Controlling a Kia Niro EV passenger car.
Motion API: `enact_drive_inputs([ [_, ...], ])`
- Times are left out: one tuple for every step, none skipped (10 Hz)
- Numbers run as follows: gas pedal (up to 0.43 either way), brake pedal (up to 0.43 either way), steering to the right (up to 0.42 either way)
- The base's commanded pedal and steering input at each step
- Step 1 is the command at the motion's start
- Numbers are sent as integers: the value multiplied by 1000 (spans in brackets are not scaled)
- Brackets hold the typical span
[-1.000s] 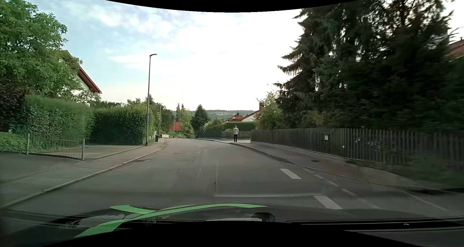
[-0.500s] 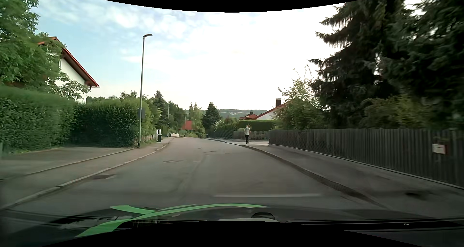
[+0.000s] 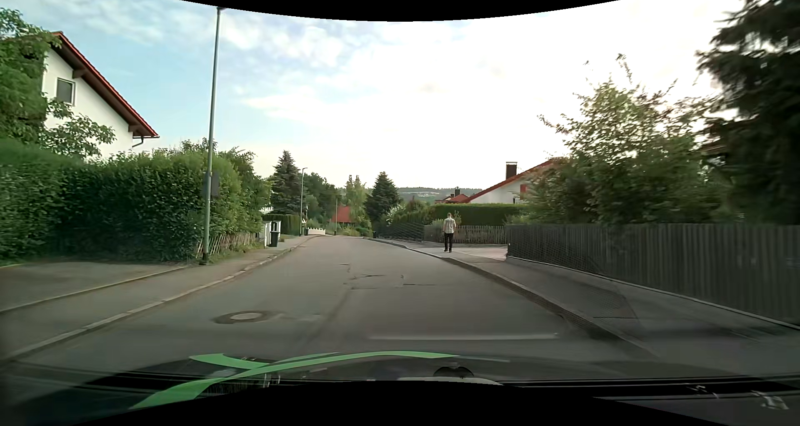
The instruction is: Follow the waypoints while adhering to traffic rules and regulations
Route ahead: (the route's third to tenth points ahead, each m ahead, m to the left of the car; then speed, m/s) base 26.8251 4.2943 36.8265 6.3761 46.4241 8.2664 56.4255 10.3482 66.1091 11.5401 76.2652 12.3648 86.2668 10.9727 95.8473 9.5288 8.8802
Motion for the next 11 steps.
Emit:
enact_drive_inputs([
  [98,0,-57],
  [98,0,-57],
  [79,0,-56],
  [39,0,-54],
  [39,0,-50],
  [39,0,-48],
  [47,0,-46],
  [98,0,-44],
  [110,0,-43],
  [110,0,-43],
  [110,0,-43],
])
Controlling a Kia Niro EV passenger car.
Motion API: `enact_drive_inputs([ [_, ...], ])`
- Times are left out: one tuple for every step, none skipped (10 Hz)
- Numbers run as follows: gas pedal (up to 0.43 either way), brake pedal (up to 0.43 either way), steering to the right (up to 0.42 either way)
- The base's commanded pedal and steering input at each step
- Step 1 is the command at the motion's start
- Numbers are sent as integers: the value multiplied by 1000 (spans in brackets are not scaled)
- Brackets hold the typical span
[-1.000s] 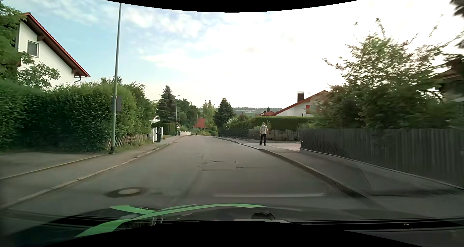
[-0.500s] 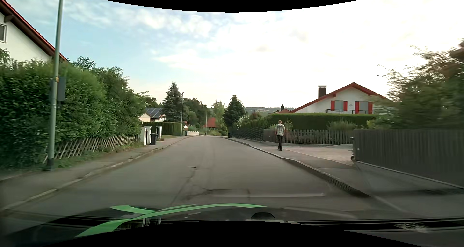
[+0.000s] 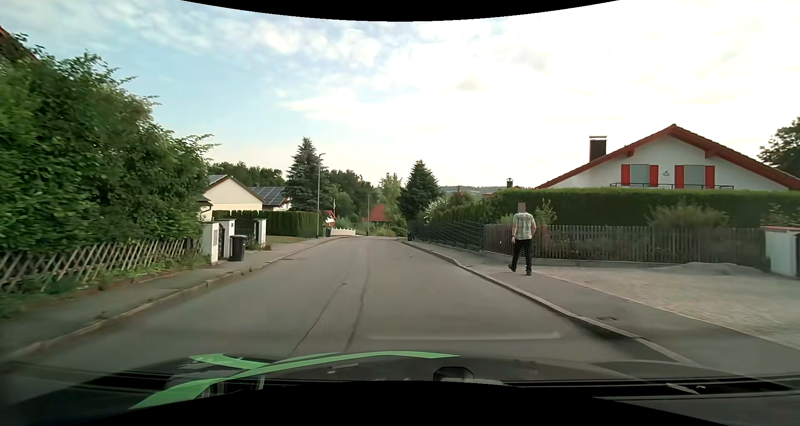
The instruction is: Follow the waypoints while adhering to traffic rules and regulations
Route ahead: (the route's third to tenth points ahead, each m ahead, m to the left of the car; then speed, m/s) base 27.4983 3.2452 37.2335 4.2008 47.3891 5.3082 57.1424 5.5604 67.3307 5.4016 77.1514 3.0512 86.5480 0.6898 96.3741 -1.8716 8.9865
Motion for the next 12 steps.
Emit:
enact_drive_inputs([
  [98,0,-44],
  [98,0,-45],
  [87,0,-45],
  [87,0,-44],
  [87,0,-44],
  [87,0,-44],
  [87,0,-44],
  [87,0,-43],
  [79,0,-41],
  [79,0,-36],
  [79,0,-28],
  [87,0,-23],
])
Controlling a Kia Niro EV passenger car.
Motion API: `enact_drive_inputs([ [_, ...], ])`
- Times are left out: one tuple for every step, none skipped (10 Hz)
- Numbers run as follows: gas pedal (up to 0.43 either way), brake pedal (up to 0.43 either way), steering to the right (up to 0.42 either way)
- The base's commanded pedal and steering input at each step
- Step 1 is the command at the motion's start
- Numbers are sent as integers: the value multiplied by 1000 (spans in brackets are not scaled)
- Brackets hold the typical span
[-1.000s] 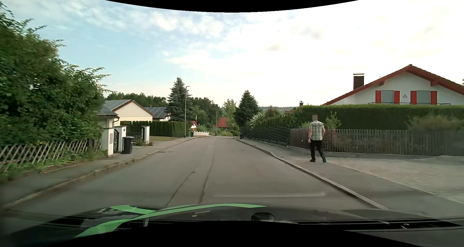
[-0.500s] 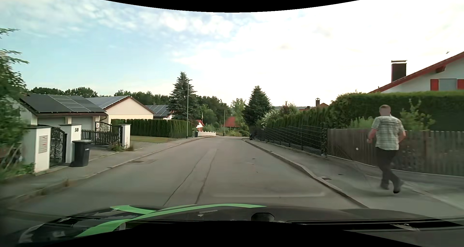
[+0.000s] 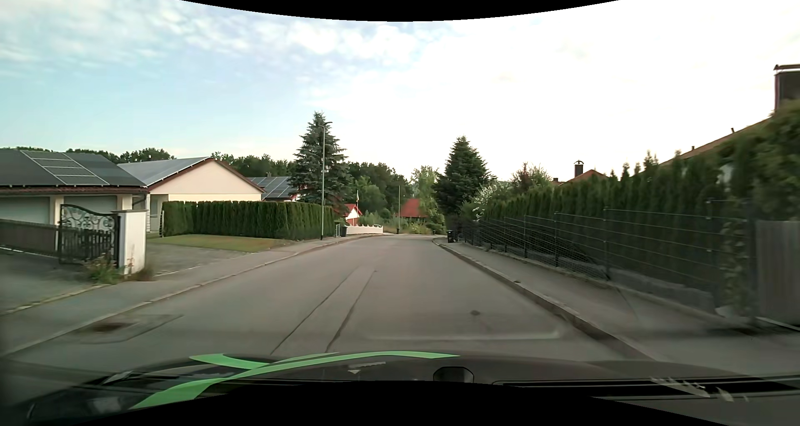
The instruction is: Follow the waypoints while adhering to traffic rules and regulations
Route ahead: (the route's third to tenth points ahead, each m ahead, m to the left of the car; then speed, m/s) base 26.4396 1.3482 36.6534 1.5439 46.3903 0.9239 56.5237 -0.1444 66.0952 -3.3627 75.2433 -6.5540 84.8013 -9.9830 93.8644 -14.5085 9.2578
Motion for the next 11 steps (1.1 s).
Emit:
enact_drive_inputs([
  [87,0,-21],
  [87,0,-18],
  [87,0,-16],
  [87,0,-16],
  [79,0,-17],
  [67,0,-16],
  [47,0,-13],
  [28,0,-9],
  [28,0,-8],
  [28,0,-8],
  [39,0,-7],
])
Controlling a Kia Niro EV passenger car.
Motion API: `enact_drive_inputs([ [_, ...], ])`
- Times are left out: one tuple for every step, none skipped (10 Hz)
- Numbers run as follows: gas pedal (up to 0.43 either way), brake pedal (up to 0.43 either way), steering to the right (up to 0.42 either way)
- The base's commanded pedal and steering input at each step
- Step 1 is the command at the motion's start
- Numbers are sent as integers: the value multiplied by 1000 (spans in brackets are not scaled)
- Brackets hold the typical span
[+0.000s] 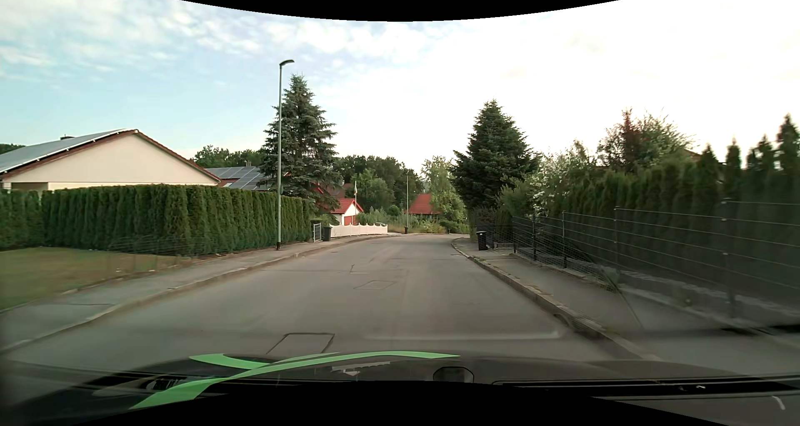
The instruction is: Follow the waypoints while adhering to traffic rules and regulations
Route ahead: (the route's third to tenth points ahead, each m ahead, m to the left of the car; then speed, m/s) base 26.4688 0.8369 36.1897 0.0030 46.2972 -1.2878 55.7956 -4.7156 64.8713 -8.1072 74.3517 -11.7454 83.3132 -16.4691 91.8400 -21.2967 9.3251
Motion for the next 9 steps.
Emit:
enact_drive_inputs([
  [59,0,-8],
  [59,0,-8],
  [59,0,-8],
  [59,0,-8],
  [67,0,-7],
  [67,0,-5],
  [59,0,-4],
  [59,0,-3],
  [59,0,-2],
])
